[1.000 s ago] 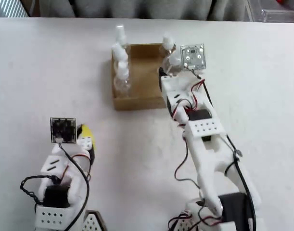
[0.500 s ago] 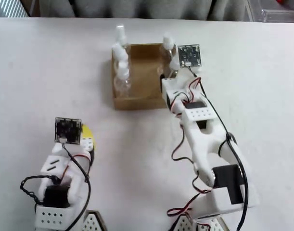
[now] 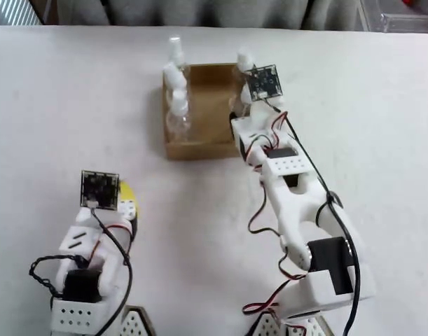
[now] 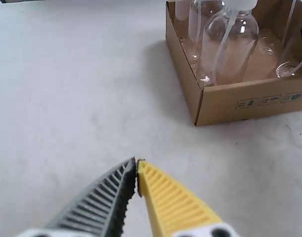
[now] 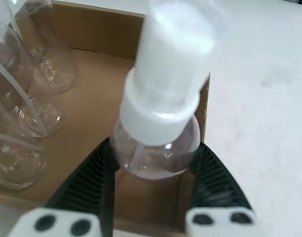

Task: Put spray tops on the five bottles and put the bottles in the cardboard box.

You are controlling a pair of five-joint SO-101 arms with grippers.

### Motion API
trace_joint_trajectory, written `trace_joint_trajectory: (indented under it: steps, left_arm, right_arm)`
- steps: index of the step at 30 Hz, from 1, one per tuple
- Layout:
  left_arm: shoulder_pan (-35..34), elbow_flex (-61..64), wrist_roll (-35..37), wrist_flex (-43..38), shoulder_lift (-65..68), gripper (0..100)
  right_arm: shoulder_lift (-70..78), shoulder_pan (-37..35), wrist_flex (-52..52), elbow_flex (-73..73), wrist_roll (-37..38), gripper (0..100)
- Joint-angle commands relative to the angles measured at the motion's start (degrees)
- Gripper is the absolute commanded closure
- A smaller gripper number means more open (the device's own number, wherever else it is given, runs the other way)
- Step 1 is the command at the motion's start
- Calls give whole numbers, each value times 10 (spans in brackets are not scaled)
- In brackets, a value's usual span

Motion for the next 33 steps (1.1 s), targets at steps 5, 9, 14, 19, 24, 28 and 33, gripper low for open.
trace_joint_trajectory:
  steps: [5, 9, 14, 19, 24, 28, 33]
  left_arm:
    - [-4, -2, -5, 1, -8, 977]
    - [-4, -2, -5, 1, -8, 977]
    - [-4, -2, -5, 0, -8, 977]
    - [-4, -2, -5, -2, -8, 977]
    - [-4, -2, -5, -4, -8, 977]
    - [-4, -2, -5, -4, -8, 977]
    - [-4, -2, -5, -4, -8, 977]
  right_arm:
    - [-7, 2, 8, -29, 8, 789]
    - [-11, 3, 8, -29, 8, 750]
    - [-12, 2, 6, -32, 7, 666]
    - [-13, 2, 5, -35, 7, 652]
    - [-14, 1, 8, -49, 7, 652]
    - [-32, -18, 12, -44, 7, 652]
    - [-48, -35, 38, -48, -8, 652]
